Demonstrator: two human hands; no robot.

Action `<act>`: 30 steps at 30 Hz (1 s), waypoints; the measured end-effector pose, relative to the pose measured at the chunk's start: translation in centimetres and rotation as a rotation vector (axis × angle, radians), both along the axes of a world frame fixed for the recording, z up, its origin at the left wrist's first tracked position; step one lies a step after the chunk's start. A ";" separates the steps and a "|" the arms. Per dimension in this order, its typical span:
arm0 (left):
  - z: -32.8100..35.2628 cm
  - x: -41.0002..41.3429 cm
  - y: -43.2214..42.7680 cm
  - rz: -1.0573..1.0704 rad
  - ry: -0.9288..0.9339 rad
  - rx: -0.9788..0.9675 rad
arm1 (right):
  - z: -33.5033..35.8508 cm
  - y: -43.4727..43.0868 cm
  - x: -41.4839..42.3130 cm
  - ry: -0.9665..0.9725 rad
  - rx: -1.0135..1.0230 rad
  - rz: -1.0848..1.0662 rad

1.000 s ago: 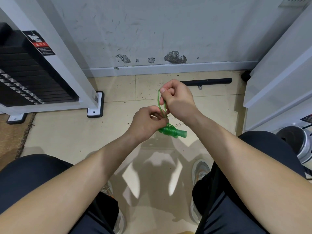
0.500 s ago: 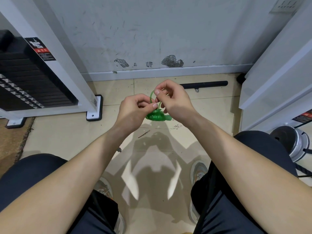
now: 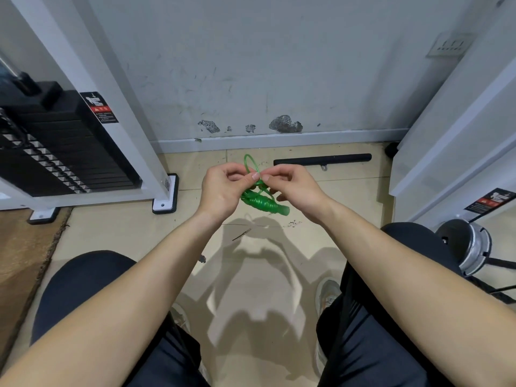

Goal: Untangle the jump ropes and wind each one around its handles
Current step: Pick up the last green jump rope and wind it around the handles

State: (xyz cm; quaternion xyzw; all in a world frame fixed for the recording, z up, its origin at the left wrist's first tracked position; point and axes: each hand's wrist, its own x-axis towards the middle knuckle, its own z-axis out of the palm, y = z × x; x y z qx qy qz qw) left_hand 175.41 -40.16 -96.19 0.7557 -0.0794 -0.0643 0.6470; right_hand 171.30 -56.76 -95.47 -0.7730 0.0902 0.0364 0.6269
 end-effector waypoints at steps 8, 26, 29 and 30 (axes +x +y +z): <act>1.4 -0.8 0.9 0.050 0.027 -0.043 | 1.7 0.9 -0.2 0.127 0.161 0.076; 4.1 3.9 0.4 0.110 -0.007 -0.030 | 4.7 1.6 4.7 0.013 0.098 0.073; 4.1 7.4 -0.6 0.104 0.038 -0.064 | 4.1 0.7 8.7 -0.003 0.049 -0.006; 4.0 8.9 -1.0 0.101 0.053 -0.071 | 3.8 0.3 10.4 -0.019 0.027 -0.032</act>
